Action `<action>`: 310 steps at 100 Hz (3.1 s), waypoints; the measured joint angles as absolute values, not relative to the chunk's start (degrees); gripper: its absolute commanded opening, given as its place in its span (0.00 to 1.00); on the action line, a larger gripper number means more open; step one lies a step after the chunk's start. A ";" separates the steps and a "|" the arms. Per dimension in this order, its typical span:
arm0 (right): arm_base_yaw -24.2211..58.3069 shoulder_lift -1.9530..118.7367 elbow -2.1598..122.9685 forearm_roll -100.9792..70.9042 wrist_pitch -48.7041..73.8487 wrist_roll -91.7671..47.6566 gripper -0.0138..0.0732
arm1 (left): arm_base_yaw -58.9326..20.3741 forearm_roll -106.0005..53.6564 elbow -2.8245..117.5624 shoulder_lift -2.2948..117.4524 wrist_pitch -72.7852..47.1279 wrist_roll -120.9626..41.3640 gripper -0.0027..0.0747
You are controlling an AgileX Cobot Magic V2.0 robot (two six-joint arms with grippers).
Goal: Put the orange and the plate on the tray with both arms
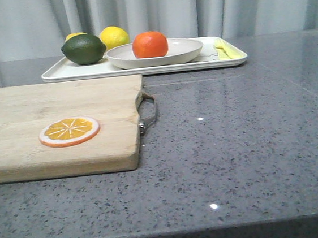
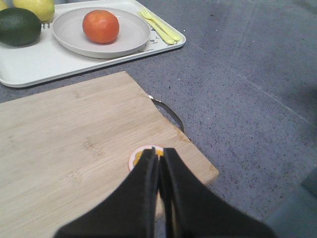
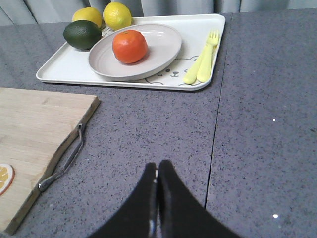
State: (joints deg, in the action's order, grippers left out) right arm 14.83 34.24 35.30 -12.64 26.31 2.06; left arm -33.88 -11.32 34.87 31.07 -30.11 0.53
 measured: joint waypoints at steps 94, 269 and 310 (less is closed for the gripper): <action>14.83 19.70 23.21 -12.55 23.84 1.92 0.08 | -33.88 -11.11 25.06 17.33 -29.94 0.53 0.01; 14.83 19.70 23.07 -12.55 23.84 1.92 0.08 | -2.30 -2.58 -0.03 -0.25 -10.17 4.85 0.01; 14.83 19.70 23.07 -12.55 23.84 1.92 0.08 | -2.30 -2.37 -0.03 -0.25 -10.17 4.95 0.01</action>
